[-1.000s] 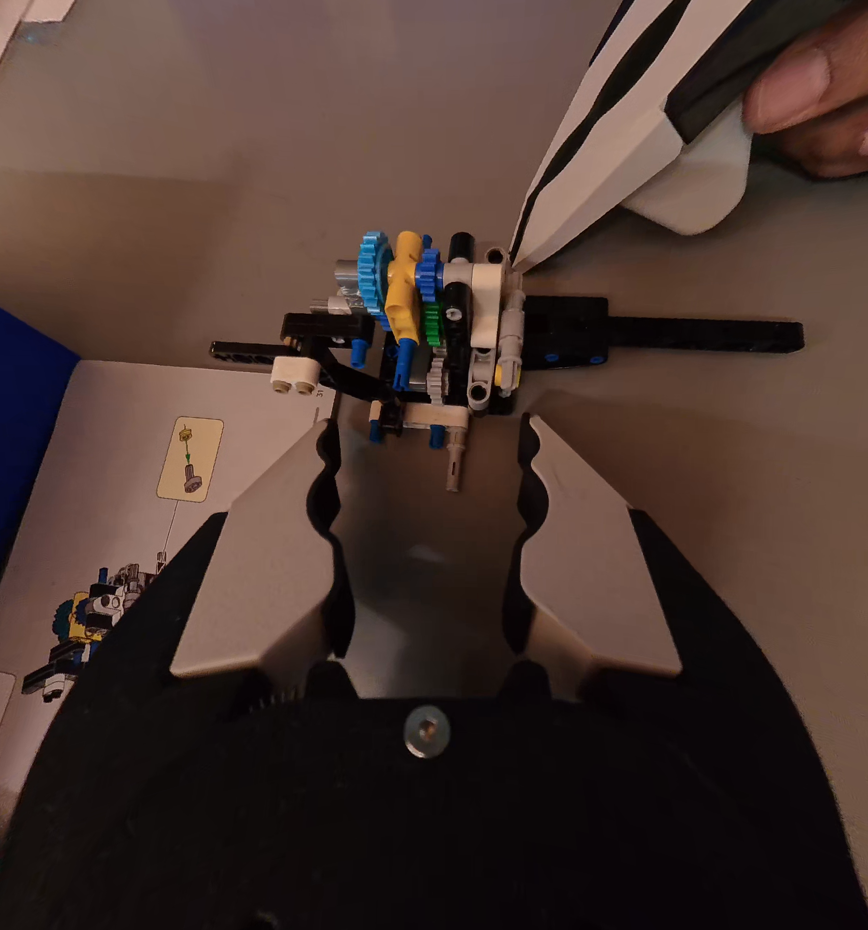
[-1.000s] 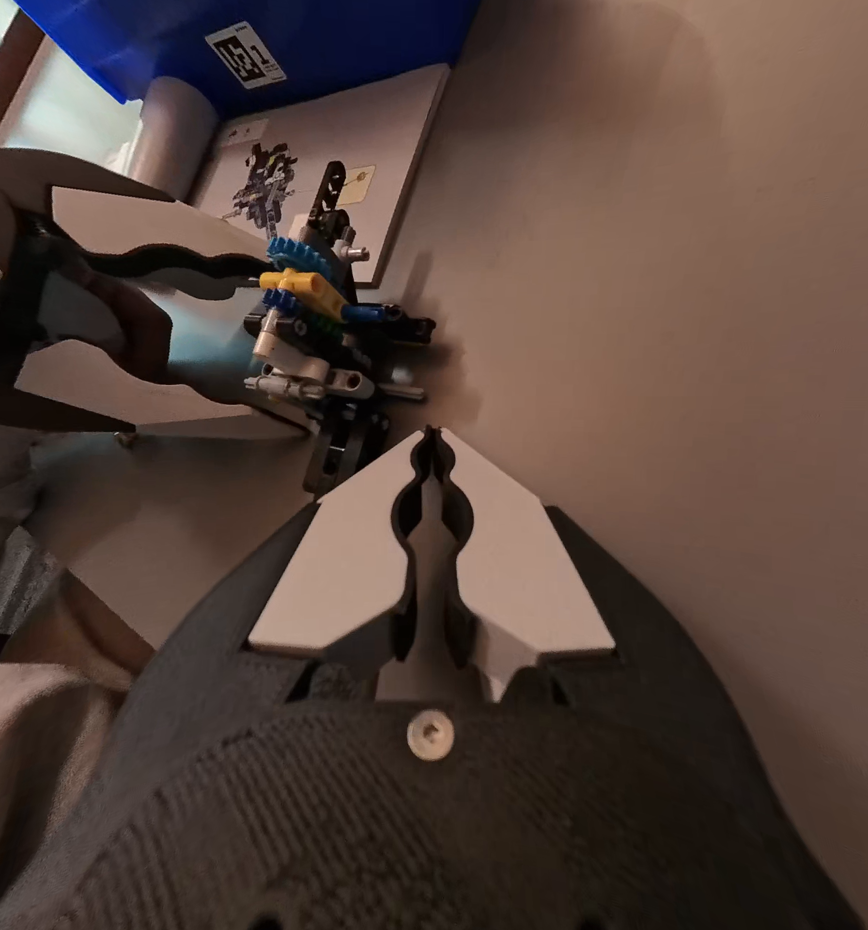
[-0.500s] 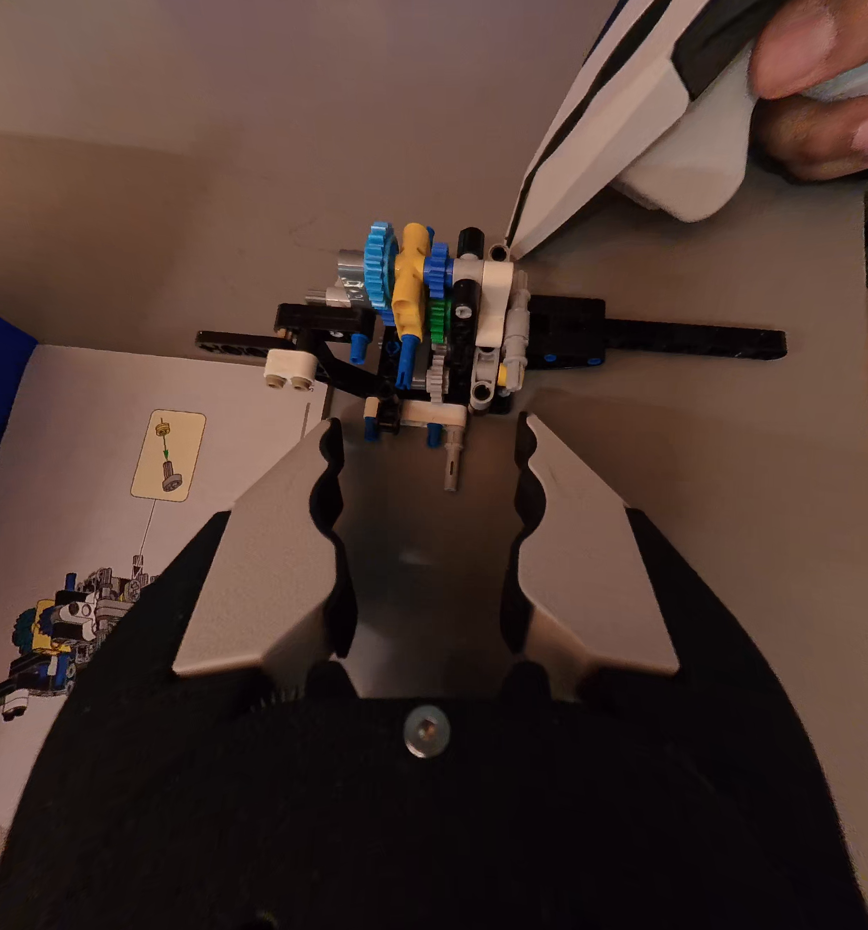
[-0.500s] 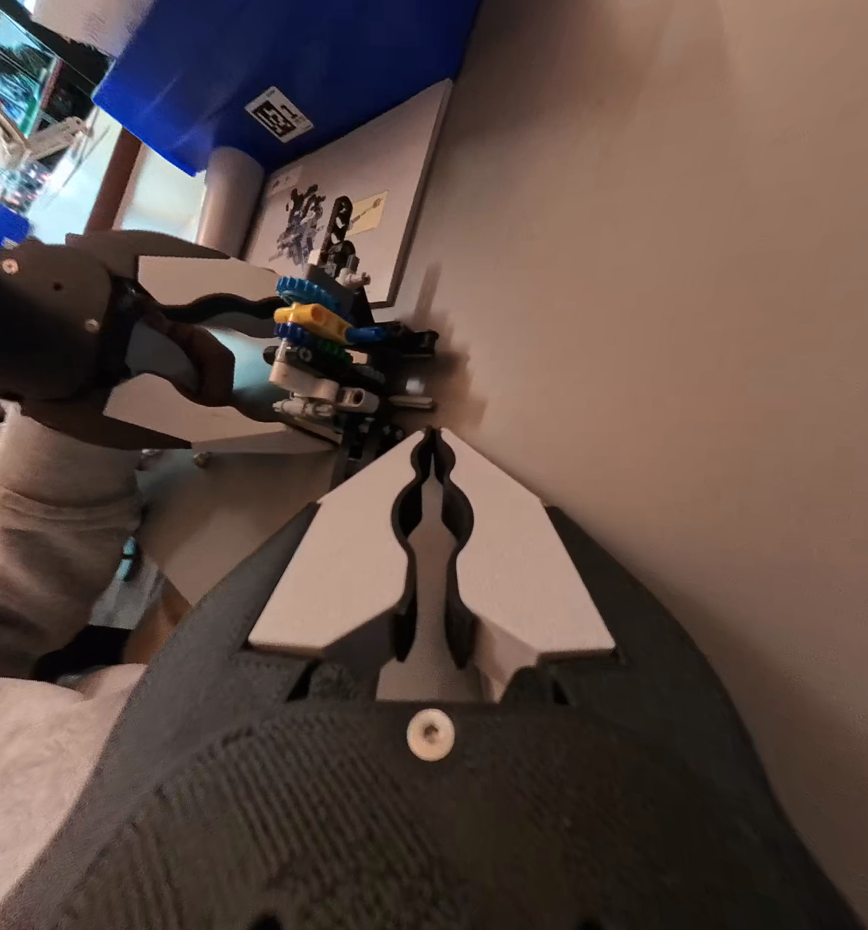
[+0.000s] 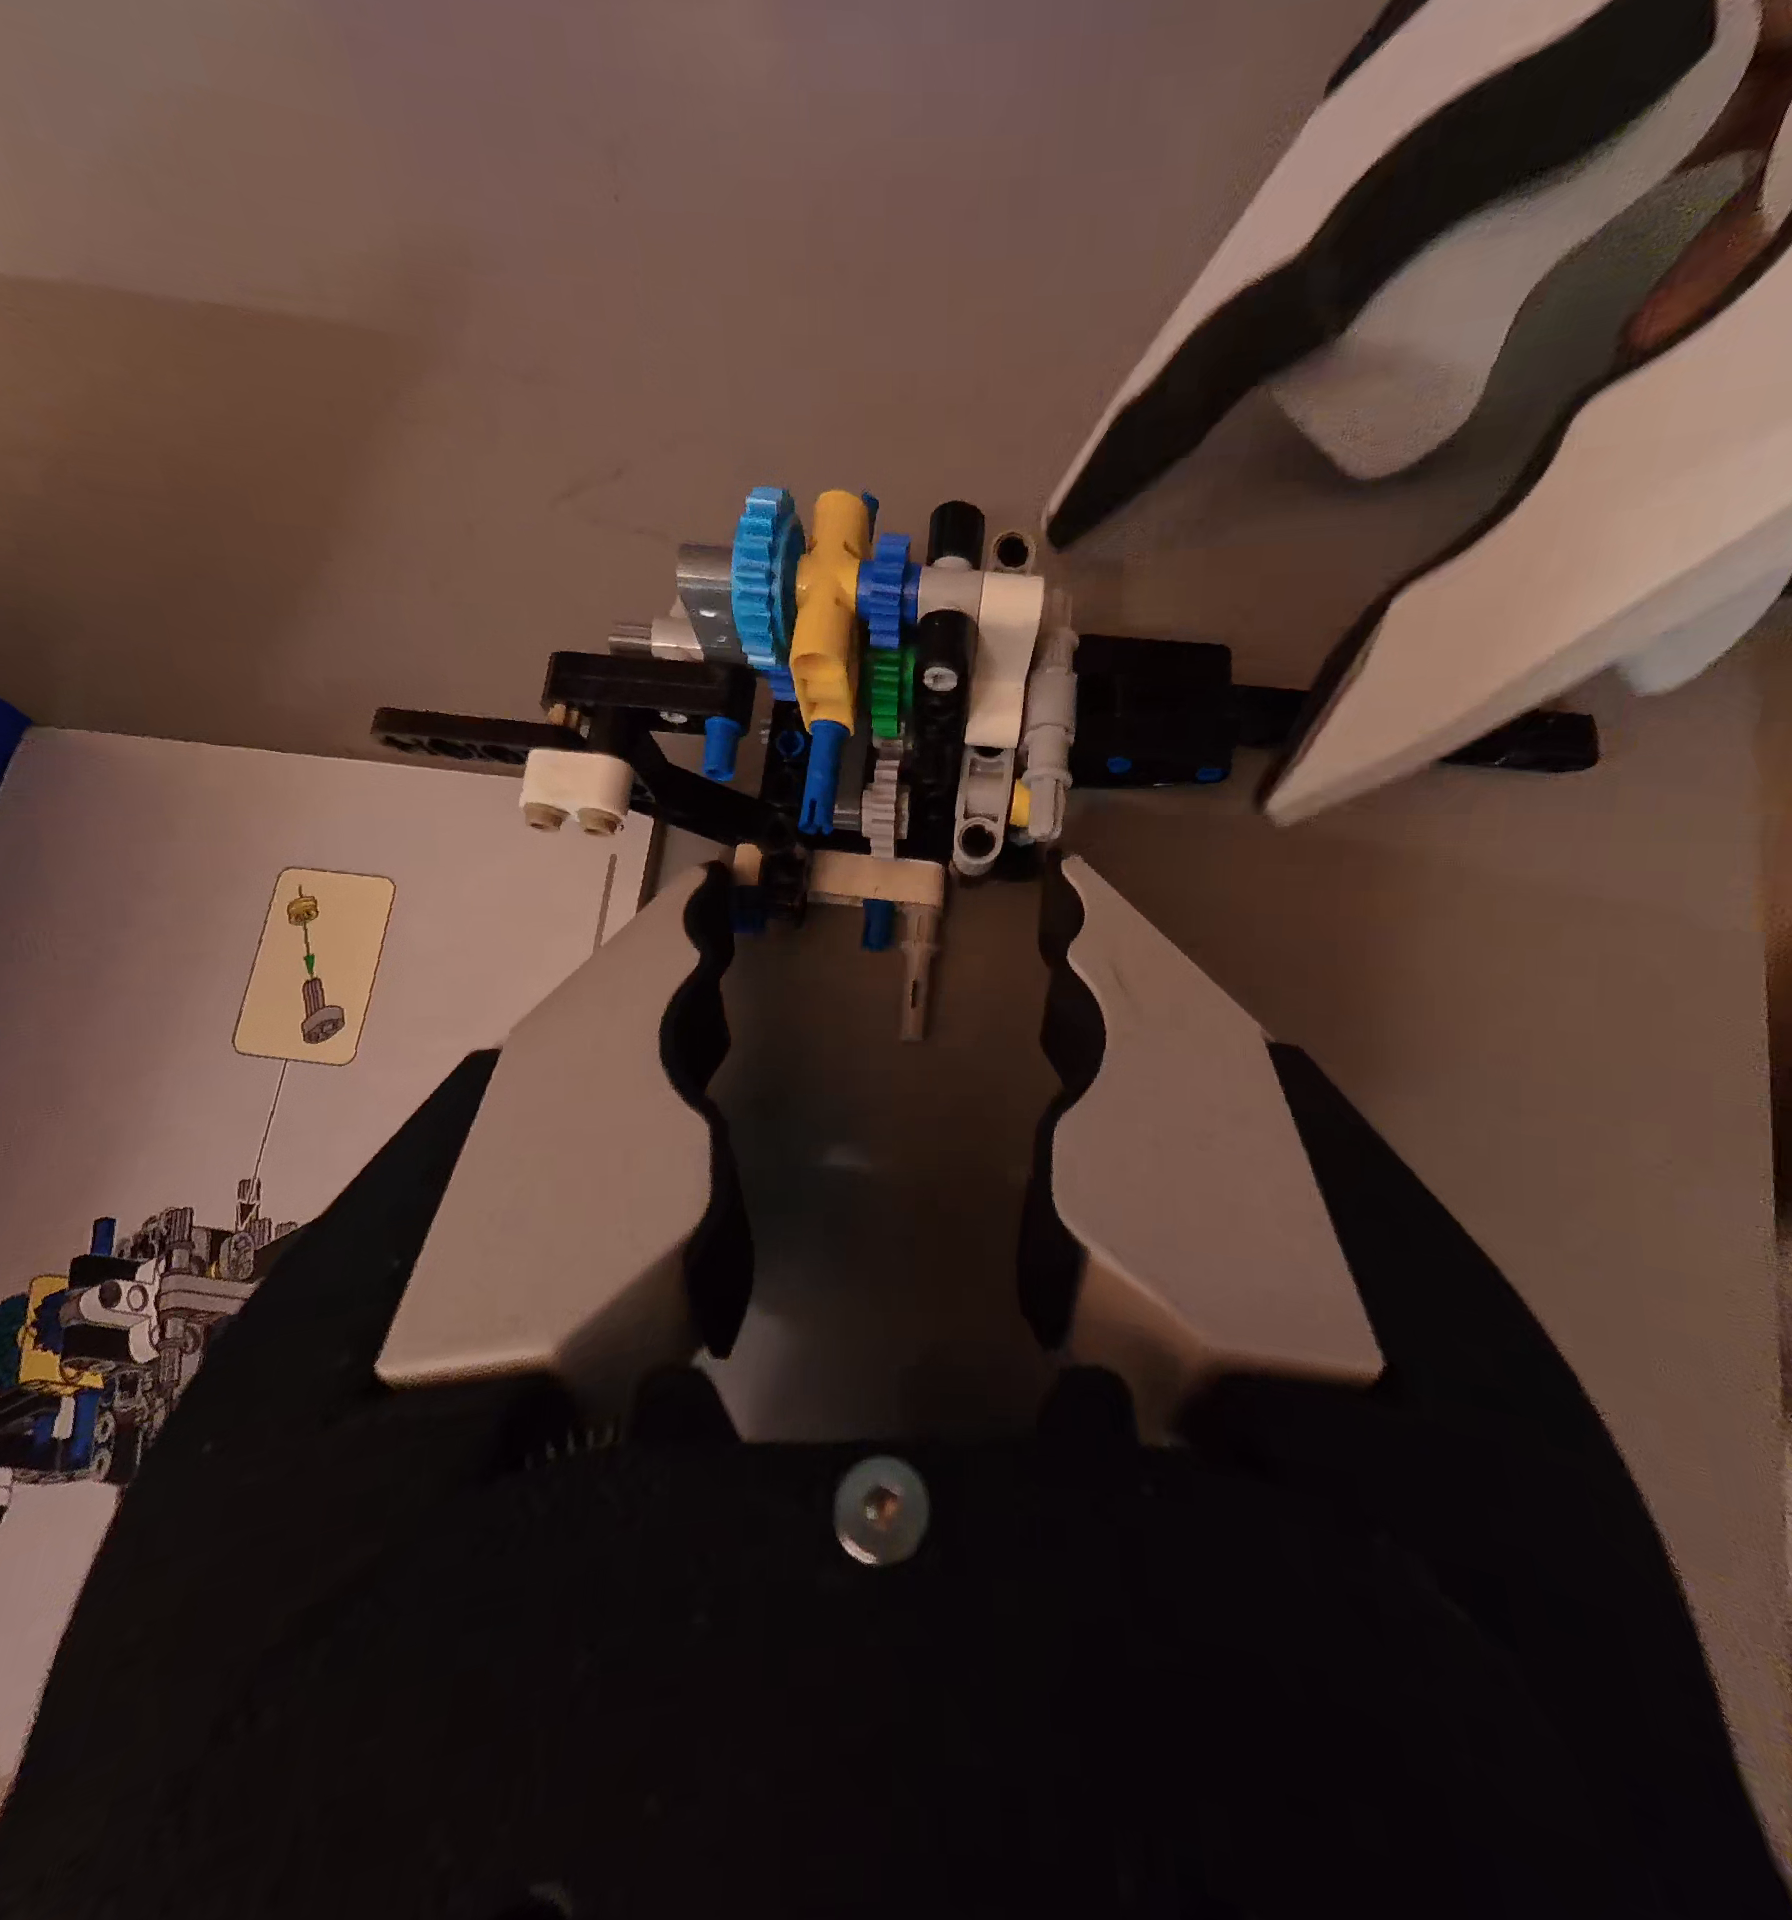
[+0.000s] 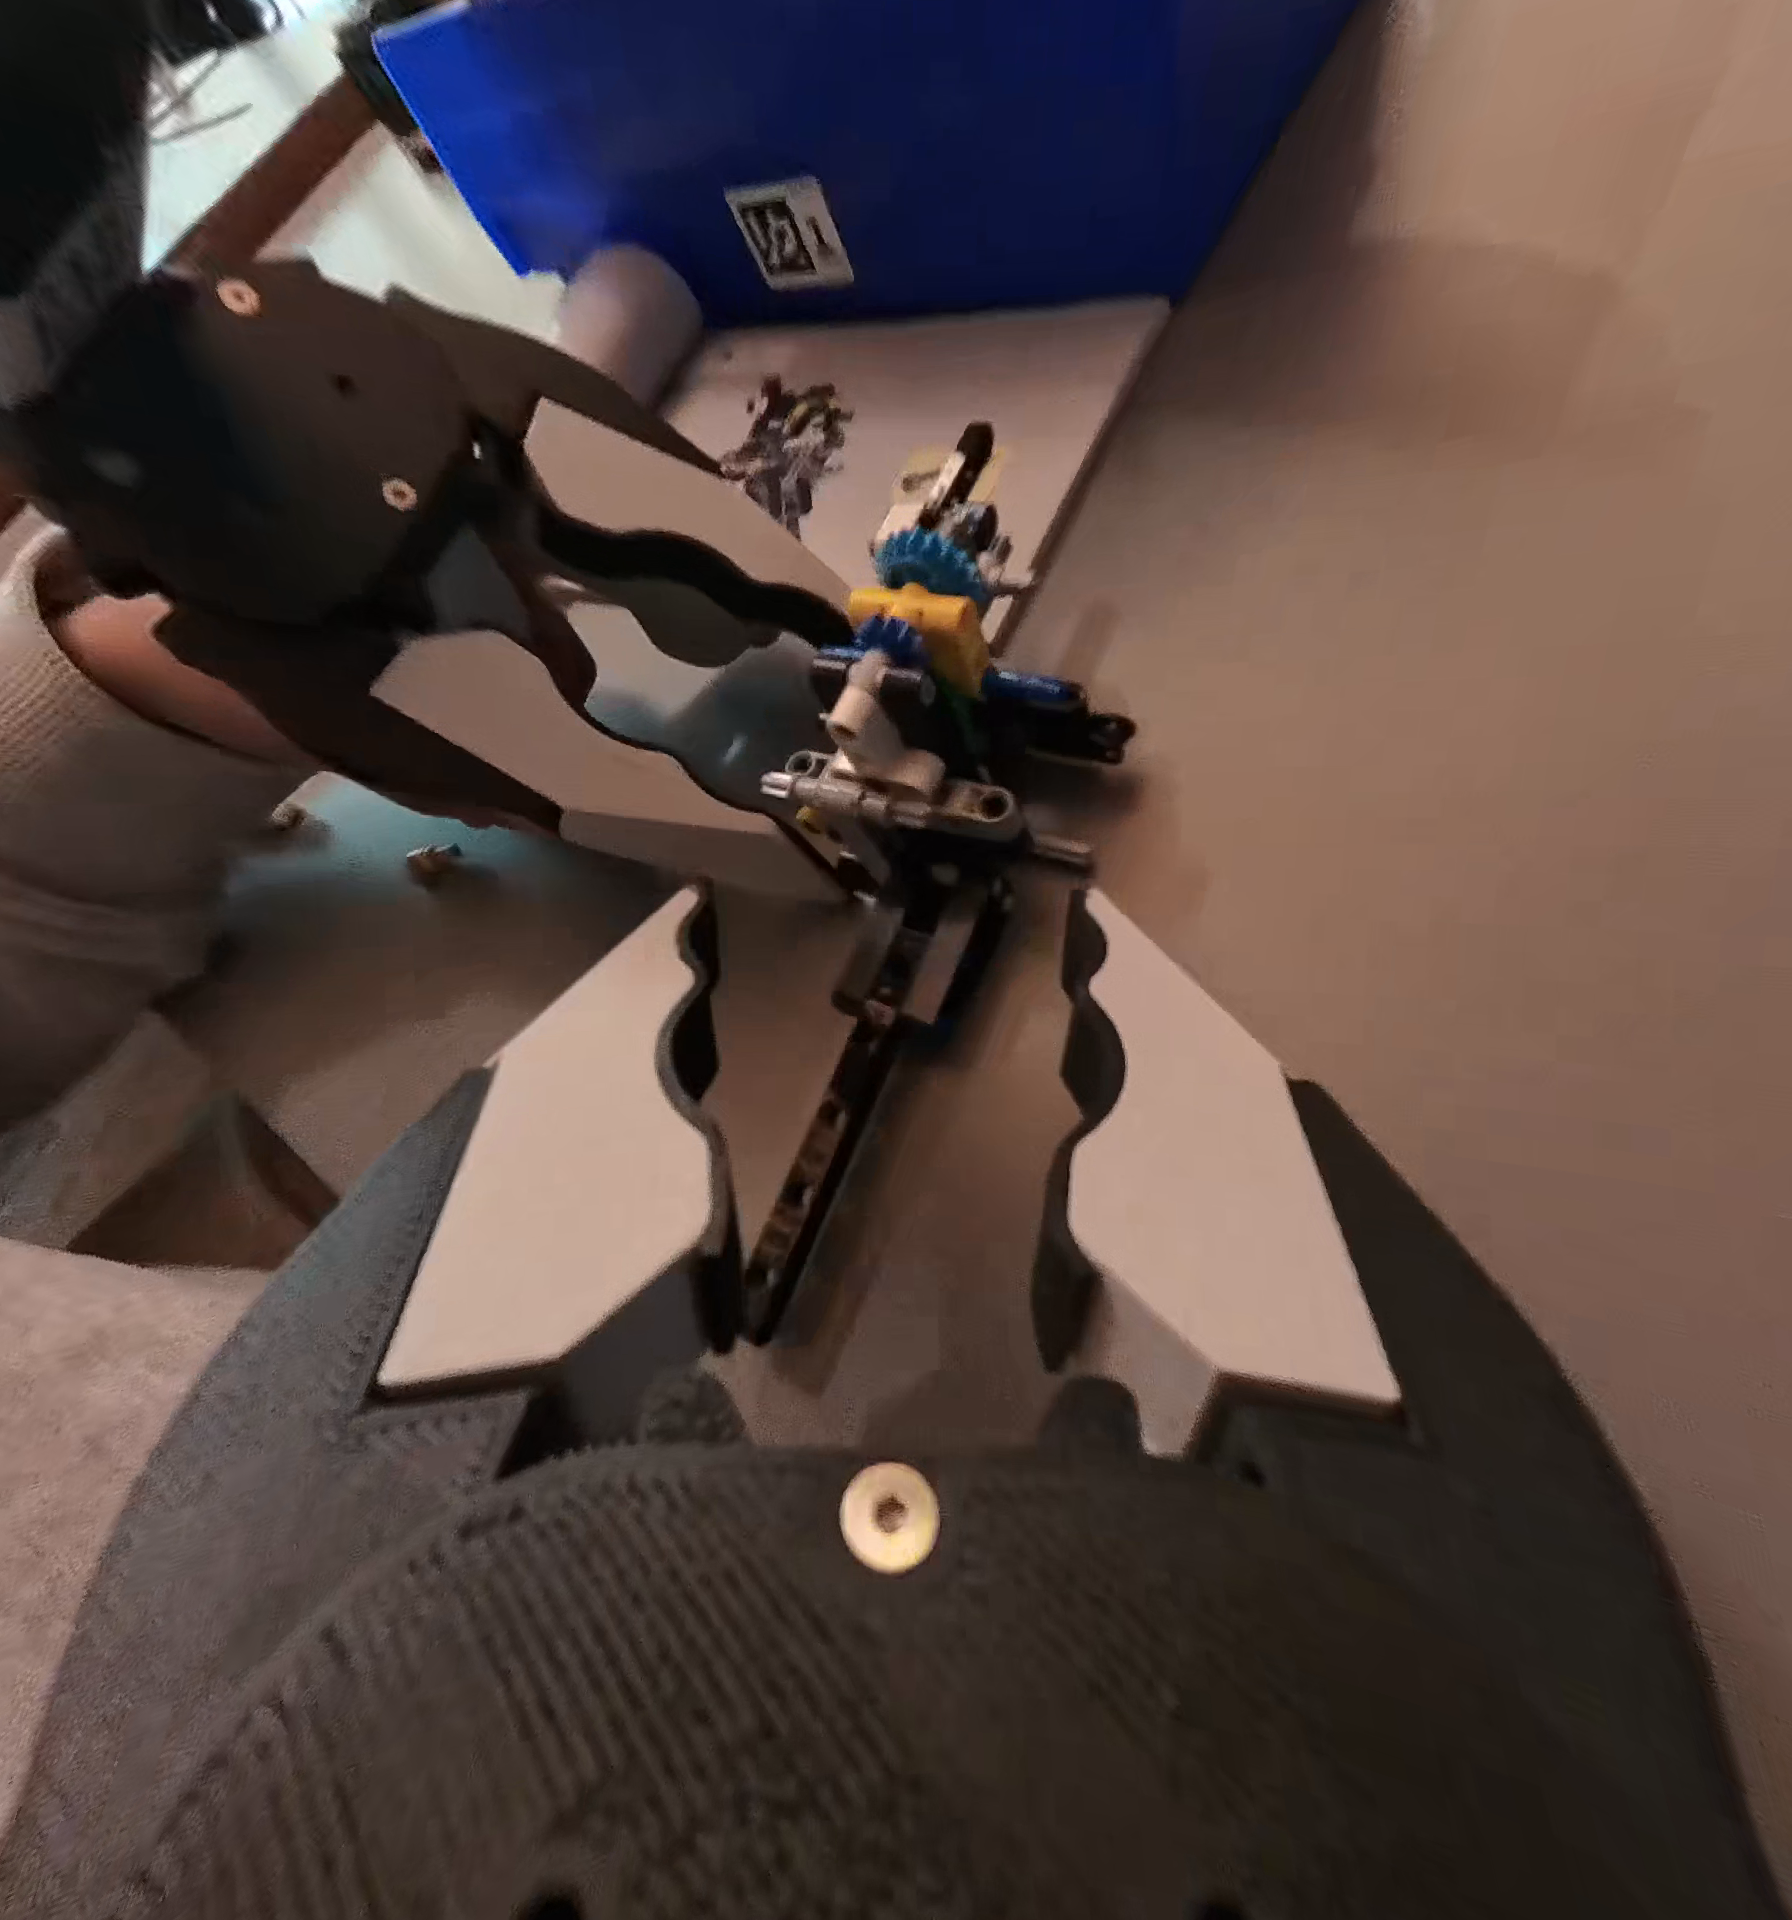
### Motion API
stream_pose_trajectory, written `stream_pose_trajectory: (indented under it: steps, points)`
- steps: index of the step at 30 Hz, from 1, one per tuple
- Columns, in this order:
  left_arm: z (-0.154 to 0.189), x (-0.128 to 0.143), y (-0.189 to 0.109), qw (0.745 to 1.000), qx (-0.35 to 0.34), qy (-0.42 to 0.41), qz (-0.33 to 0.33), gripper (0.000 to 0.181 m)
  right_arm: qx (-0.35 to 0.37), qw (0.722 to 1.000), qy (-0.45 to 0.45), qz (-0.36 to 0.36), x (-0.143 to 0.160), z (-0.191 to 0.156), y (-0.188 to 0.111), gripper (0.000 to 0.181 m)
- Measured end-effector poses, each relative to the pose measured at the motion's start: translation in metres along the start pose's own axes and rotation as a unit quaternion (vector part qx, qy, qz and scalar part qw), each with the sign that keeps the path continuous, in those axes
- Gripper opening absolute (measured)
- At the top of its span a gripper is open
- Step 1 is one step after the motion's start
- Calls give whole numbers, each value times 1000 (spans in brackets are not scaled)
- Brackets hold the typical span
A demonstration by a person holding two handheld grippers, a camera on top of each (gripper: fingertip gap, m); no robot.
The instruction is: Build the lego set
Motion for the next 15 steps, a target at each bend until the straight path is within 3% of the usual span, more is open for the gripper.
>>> stream_pose_trajectory:
  steps: [6, 15]
  points:
    - [1, -1, 0, 1000, -3, 4, 1, 59, -42, 997, 68, -14, 4, 4, 10, 62]
    - [3, -1, 0, 1000, -13, 12, 1, 59, -34, 997, 63, -19, 4, 3, 11, 58]
Point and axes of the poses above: each gripper's, where its closed fingertips meet, y out along the fingers, x out of its underside, z = x × y across the jaws, the point moved 9 cm from there along -y, back along the fingers, and after that the axes turned 6 degrees about y, right-handed, at the moved point
